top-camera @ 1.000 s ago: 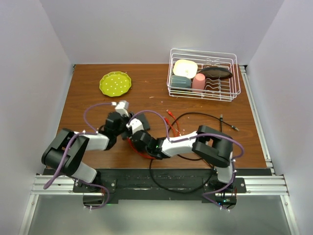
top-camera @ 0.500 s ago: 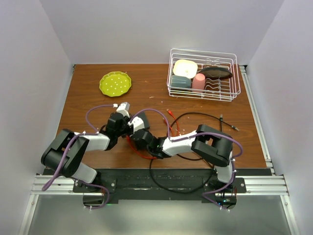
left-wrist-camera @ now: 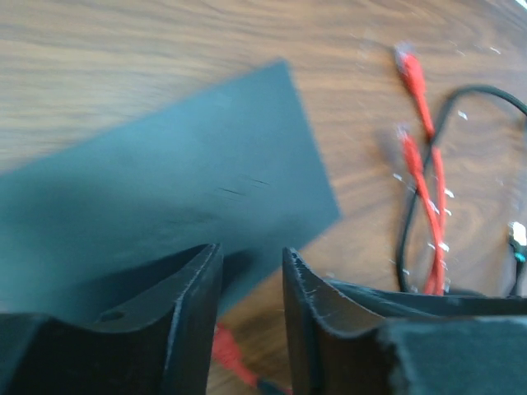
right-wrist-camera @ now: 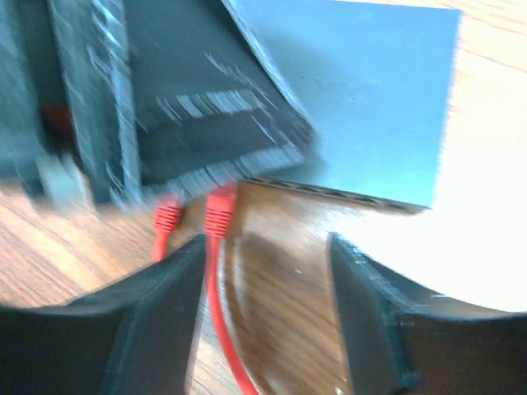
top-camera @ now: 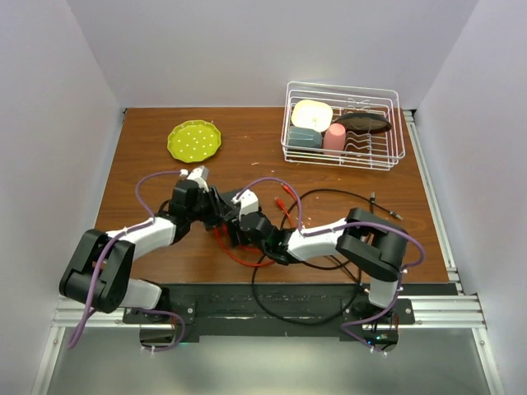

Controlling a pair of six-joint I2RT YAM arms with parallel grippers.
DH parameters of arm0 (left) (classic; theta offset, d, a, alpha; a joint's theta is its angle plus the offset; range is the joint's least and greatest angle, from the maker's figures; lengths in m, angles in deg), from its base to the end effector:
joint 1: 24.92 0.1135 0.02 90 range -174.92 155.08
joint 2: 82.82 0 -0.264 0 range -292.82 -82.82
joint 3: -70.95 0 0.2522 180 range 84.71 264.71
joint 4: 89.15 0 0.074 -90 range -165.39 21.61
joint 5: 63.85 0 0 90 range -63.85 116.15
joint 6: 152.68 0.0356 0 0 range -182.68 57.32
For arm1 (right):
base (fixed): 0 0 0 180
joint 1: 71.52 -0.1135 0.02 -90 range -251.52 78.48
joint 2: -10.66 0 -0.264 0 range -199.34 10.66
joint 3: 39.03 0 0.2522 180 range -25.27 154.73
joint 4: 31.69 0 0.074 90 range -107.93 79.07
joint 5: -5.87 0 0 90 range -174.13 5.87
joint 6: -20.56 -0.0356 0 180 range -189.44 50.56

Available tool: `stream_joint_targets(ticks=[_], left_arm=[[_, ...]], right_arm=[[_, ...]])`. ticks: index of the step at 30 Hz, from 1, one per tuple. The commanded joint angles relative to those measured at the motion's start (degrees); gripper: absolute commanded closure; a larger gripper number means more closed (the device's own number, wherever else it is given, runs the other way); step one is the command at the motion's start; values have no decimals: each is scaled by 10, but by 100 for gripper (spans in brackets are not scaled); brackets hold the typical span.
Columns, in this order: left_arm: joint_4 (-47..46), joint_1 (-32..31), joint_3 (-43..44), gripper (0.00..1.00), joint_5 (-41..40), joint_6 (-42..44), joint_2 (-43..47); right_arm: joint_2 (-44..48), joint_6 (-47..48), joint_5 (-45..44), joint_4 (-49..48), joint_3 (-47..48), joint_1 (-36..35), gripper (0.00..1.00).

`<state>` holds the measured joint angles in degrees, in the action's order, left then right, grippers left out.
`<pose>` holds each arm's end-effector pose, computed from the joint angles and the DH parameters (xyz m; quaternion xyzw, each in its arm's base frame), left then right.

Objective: Insert the plug into the switch port

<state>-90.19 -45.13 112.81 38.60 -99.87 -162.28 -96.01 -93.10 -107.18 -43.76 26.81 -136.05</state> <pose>0.2403 -0.0966 0.1544 -0.0829 0.8854 -0.2996 0.3456 0.1761 0.3372 0.1501 -0.1990 0.8257 0.2238 0.4781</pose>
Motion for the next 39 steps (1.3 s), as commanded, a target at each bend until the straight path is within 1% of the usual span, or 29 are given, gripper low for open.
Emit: stream_joint_targets(ticks=[1, 2, 3, 5, 7, 9, 10, 11, 13, 16, 21, 25, 26, 30, 32, 36, 39], left_arm=[[111, 20, 54, 54, -39, 44, 14], [132, 21, 69, 52, -44, 55, 15], [144, 22, 86, 52, -48, 62, 13], [187, 24, 138, 48, -61, 80, 4], [208, 25, 186, 44, -68, 92, -5], [243, 25, 216, 42, -72, 125, -16], [253, 26, 237, 35, -93, 132, -15], [277, 31, 248, 32, -102, 144, -15], [286, 44, 263, 23, -110, 156, -13], [290, 55, 260, 19, -103, 167, -21], [250, 61, 212, 19, -69, 165, -50], [194, 61, 165, 20, -41, 150, -67], [187, 61, 158, 20, -40, 145, -69], [184, 61, 136, 21, -40, 140, -84], [181, 61, 123, 22, -45, 123, -83], [137, 61, 64, 27, -15, 98, -66], [131, 61, 45, 31, -11, 91, -57]], right_arm=[[57, -15, -33, -13, -30, -4, 25], [65, -17, -40, -8, -35, -4, 23], [70, -19, -40, -3, -37, -4, 18], [84, -28, -55, 22, -38, -3, 17], [92, -34, -62, 36, -37, -2, 17], [102, -58, -58, 57, -37, 5, 17], [105, -67, -50, 60, -40, 18, 17], [110, -74, -42, 59, -42, 24, 17], [110, -88, -25, 58, -43, 35, 17], [102, -99, -13, 72, -34, 43, 18], [88, -116, 27, 54, -34, 58, 18], [73, -127, 69, 26, -32, 69, 18], [67, -127, 86, 21, -30, 71, 18], [31, -137, 110, 15, -1, 79, 19], [8, -140, 117, 5, 9, 83, 19], [-34, -132, 138, 7, 56, 93, 18], [-55, -126, 153, 3, 80, 100, 18]])
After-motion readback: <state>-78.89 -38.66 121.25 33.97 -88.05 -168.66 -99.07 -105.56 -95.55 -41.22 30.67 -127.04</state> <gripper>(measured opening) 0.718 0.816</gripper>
